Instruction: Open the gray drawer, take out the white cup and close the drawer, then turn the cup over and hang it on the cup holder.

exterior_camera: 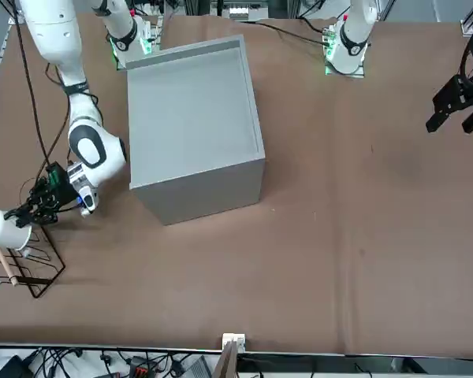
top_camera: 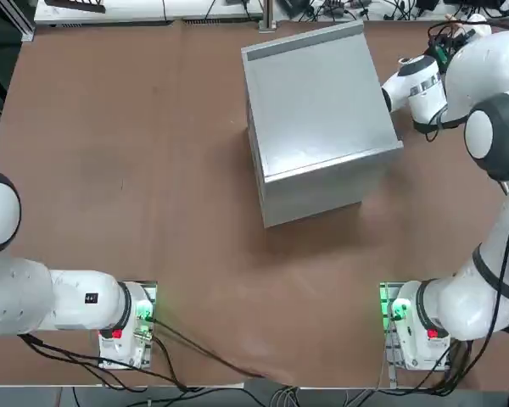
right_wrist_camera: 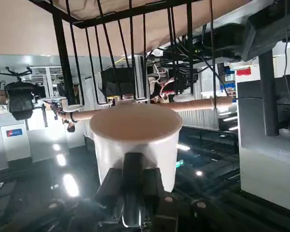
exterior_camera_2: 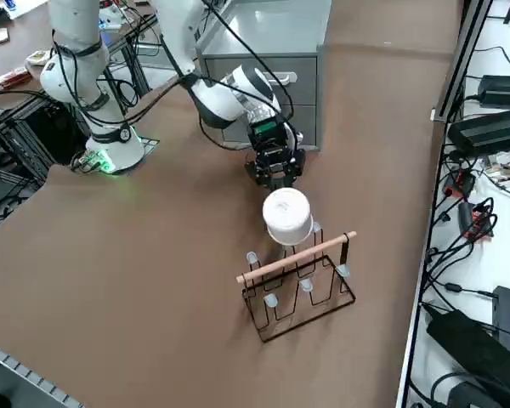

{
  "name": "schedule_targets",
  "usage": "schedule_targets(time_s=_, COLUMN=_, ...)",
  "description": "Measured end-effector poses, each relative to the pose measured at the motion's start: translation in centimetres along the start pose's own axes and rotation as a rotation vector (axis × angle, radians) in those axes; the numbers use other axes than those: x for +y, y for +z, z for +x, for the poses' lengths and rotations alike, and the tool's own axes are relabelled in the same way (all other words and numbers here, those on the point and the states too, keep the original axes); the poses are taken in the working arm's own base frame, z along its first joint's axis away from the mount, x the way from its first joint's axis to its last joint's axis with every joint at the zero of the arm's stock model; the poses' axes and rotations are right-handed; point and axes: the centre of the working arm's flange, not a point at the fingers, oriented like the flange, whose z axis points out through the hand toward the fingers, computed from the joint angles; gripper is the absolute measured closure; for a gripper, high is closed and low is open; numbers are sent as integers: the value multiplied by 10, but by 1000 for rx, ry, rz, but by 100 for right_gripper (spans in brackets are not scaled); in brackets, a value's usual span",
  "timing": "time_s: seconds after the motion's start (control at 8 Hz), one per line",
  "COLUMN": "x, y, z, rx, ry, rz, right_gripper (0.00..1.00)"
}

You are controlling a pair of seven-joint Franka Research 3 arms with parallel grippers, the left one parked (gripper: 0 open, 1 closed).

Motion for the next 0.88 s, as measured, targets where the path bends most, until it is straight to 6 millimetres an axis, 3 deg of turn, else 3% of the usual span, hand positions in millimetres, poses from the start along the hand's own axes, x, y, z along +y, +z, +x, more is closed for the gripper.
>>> schedule_targets(time_s=0.88, x=-5, y=11, z=18, rx=-43, ry=-58, rz=0, right_gripper=80)
